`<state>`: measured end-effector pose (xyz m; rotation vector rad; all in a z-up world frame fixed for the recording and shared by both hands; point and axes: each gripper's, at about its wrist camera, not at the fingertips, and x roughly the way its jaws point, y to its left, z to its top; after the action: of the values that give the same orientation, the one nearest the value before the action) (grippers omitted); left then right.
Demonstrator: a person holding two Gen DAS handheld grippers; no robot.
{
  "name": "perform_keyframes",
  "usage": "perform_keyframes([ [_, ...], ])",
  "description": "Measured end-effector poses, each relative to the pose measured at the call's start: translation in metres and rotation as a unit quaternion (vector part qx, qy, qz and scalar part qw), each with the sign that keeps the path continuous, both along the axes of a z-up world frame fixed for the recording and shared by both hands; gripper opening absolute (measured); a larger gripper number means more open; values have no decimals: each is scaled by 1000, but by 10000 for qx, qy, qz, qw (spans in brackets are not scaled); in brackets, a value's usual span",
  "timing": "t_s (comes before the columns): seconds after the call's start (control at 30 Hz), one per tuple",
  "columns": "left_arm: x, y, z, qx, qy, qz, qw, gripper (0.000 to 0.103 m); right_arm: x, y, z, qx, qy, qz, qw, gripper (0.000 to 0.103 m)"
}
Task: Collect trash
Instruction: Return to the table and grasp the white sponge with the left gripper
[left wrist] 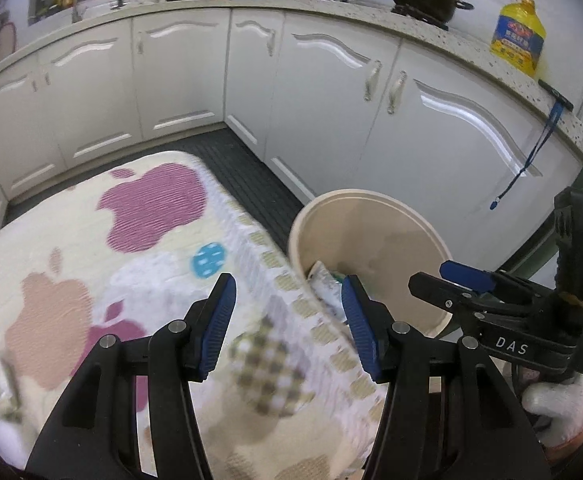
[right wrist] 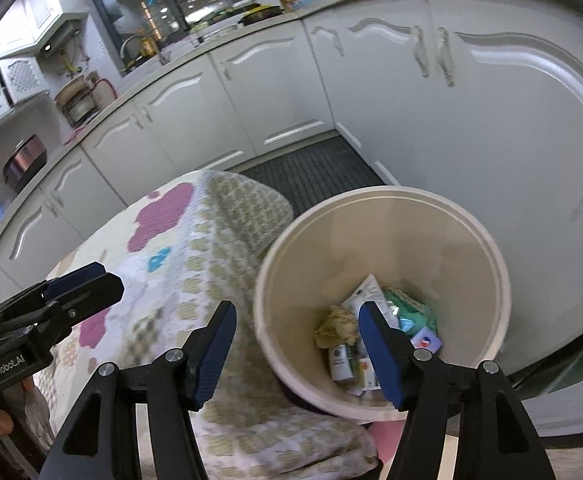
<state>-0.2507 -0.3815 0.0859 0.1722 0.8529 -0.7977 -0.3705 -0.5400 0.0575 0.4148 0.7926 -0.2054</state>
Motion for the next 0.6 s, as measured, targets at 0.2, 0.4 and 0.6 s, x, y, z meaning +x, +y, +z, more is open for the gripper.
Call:
perform_keyframes([
  [0.2,-3,43,7,-54,50,254,9997,54,11,35,5,0,-40,365,9993,62],
  [0.4,-3,109,14,-144,187,661,9975,54,27,81,12,72,-100,897,9959,62],
  [0.6,3,182,11,-43,286,1252,9917,54,45,123,10,114,-87,1329,9910,62],
])
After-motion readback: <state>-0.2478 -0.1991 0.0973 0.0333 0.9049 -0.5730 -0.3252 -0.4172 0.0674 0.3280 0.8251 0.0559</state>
